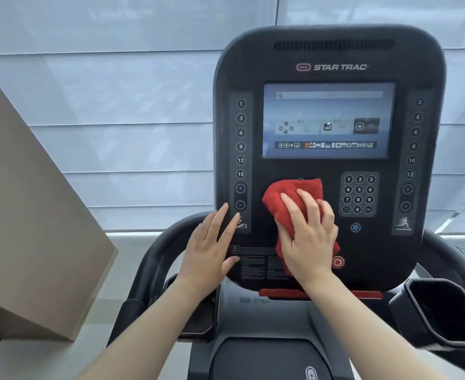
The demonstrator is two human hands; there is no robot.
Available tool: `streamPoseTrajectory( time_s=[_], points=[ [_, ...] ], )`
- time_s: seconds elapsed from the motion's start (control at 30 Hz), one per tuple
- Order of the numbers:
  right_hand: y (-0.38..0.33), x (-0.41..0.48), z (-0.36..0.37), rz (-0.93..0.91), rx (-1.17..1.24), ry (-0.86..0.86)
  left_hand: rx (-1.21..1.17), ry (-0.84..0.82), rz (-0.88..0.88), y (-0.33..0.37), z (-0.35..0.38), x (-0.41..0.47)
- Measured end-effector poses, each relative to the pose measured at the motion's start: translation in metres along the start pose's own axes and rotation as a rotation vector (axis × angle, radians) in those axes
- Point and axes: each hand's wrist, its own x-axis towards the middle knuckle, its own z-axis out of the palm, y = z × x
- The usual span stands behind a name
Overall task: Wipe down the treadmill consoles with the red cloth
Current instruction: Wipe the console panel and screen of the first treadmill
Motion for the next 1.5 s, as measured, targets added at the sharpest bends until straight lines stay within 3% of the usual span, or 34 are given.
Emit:
streamPoseTrajectory(
  time_s=[0.2,0.57,0.87,1.1,1.3,1.5],
  points=[
    [0.005,-0.057,0.008,0.010,-0.020,-0.054,-0.043,0.025,0.028,-0.006,0.004,0.002],
    [-0.028,-0.041,0.016,0.022,0.034,-0.068,-0.129,0.042,0.038,-0.020,0.008,-0.021],
    [-0.045,-0.052,0.025,-0.042,0.059,-0.117,-0.029,-0.318,-0.217,-0.050,0.045,-0.077],
    [-0.045,-0.070,0.027,-0.070,0.047,-0.127,0.015,-0.238,-0.231,-0.049,0.053,-0.083],
    [-0.062,-0.032,0.031,-0.087,0.042,-0.071,-0.006,-0.247,-0.252,-0.048,0.052,-0.082],
    [-0.046,-0.066,0.034,-0.214,-0.025,-0.128,-0.018,-0.246,-0.260,-0.048,0.051,-0.082]
  ],
)
